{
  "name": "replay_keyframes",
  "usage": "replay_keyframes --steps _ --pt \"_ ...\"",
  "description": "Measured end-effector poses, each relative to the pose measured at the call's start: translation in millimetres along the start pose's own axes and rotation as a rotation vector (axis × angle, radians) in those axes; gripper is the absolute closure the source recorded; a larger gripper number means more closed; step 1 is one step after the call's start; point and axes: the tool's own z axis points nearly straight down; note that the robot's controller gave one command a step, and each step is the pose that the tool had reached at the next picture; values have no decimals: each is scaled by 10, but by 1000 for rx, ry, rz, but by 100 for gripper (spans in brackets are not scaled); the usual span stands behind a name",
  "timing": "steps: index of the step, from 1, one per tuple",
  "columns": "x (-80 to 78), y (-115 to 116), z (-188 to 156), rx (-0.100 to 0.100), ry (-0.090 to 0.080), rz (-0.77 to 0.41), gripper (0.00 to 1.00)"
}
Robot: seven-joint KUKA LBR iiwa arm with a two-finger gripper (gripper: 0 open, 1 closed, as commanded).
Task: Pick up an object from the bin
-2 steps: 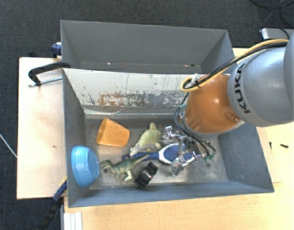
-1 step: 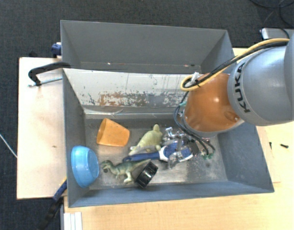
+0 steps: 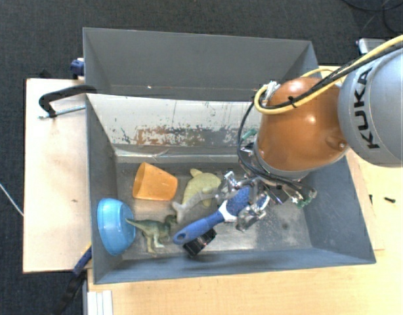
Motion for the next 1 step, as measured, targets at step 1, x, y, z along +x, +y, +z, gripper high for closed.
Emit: replay_keyframes --steps 1 --pt "-80 -134 -400 1 0 9 100"
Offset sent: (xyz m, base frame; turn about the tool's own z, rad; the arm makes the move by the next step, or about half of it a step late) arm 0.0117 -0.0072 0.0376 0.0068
